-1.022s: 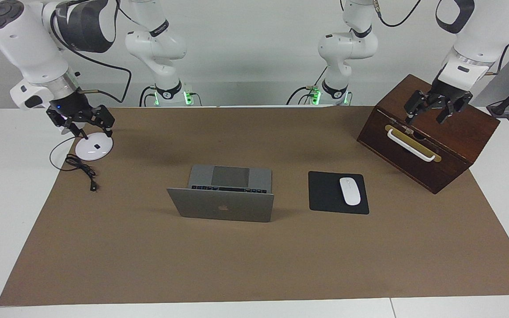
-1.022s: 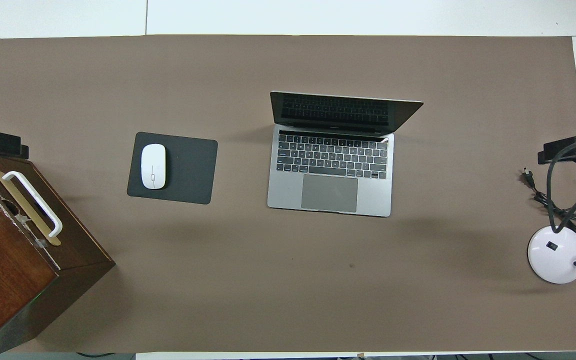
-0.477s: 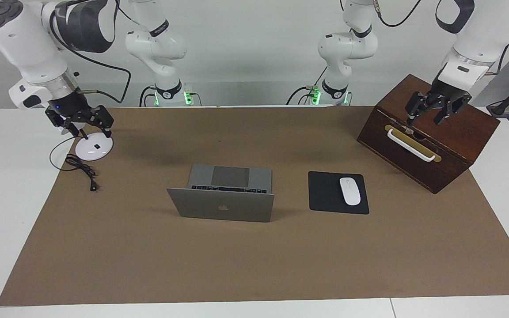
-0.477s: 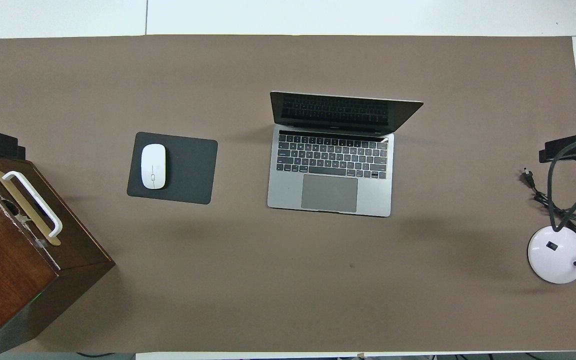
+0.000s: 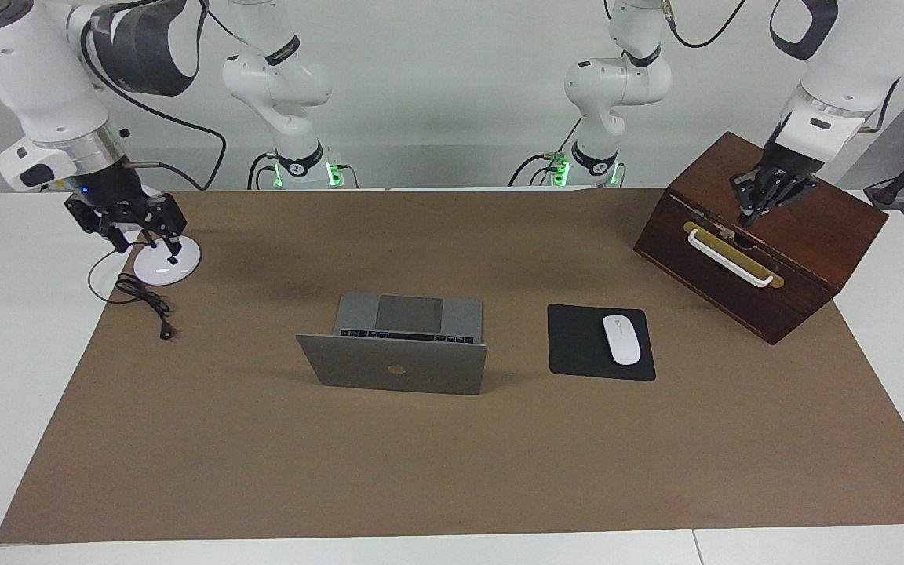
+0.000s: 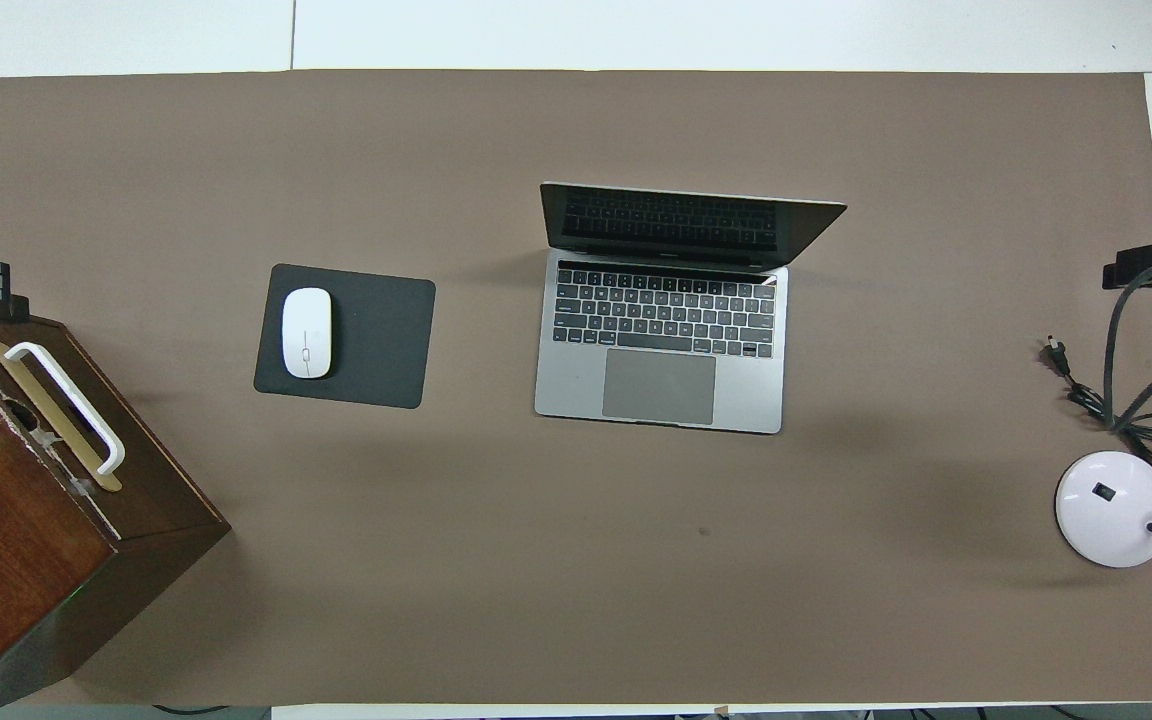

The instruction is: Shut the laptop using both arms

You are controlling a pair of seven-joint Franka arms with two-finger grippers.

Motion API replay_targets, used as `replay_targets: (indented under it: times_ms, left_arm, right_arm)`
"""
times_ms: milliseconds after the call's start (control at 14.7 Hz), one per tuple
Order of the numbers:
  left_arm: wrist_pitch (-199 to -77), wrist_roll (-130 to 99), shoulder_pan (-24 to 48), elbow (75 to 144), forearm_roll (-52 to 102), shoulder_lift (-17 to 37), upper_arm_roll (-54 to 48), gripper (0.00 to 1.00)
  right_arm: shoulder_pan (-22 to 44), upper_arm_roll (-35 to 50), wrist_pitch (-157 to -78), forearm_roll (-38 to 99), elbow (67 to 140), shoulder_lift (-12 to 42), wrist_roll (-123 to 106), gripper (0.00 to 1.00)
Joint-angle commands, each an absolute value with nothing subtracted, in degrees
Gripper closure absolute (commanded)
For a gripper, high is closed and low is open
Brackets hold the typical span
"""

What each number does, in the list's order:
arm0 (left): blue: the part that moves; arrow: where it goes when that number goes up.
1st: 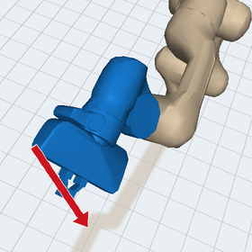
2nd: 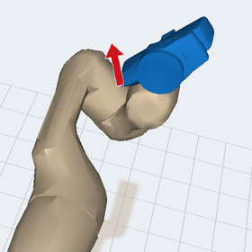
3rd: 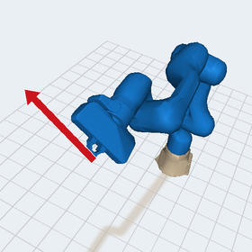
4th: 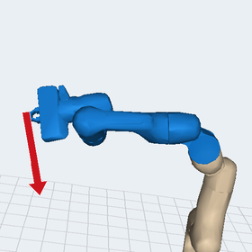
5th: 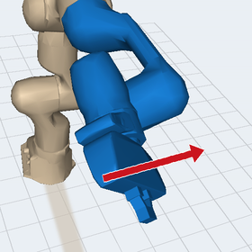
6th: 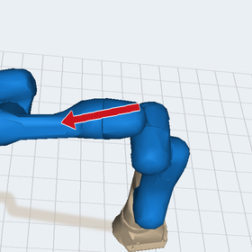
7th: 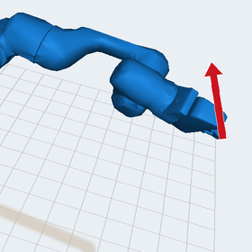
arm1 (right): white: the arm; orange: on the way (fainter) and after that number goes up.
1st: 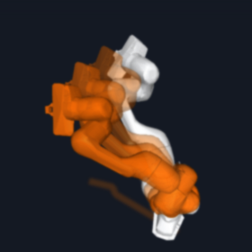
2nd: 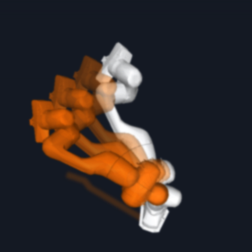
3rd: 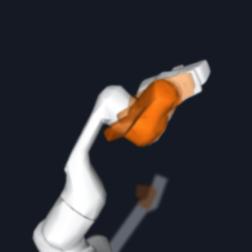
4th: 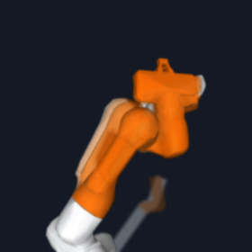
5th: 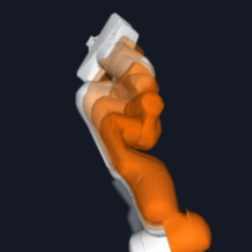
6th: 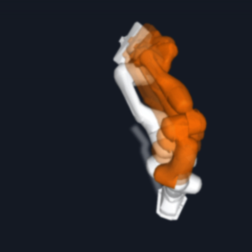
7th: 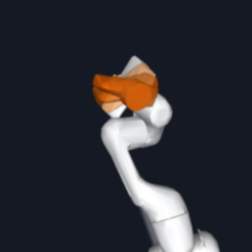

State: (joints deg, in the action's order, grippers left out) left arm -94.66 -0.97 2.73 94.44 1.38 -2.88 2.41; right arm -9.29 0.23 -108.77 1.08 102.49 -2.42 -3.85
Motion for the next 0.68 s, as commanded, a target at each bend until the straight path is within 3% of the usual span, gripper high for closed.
replay_targets:
  times_ms: [0, 272, 613]
  left_arm:
    - [-95.0, -2.3, 3.4, 95.8, 1.2, -4.0, 2.6, 1.00]
    - [-99.6, -2.3, 3.4, 102.9, 1.9, -7.1, 2.4, 1.00]
    - [-109.5, -2.5, 8.9, 112.5, 7.7, -11.2, 1.9, 1.00]
  right_arm:
    - [-10.7, 0.8, -114.6, -0.7, 102.7, -0.1, -7.3, 1.00]
    - [-10.8, 0.9, -125.8, -5.5, 101.0, 6.6, -8.4, 1.00]
    - [-9.1, 1.7, -119.6, -5.0, 81.3, 20.2, -8.3, 1.00]
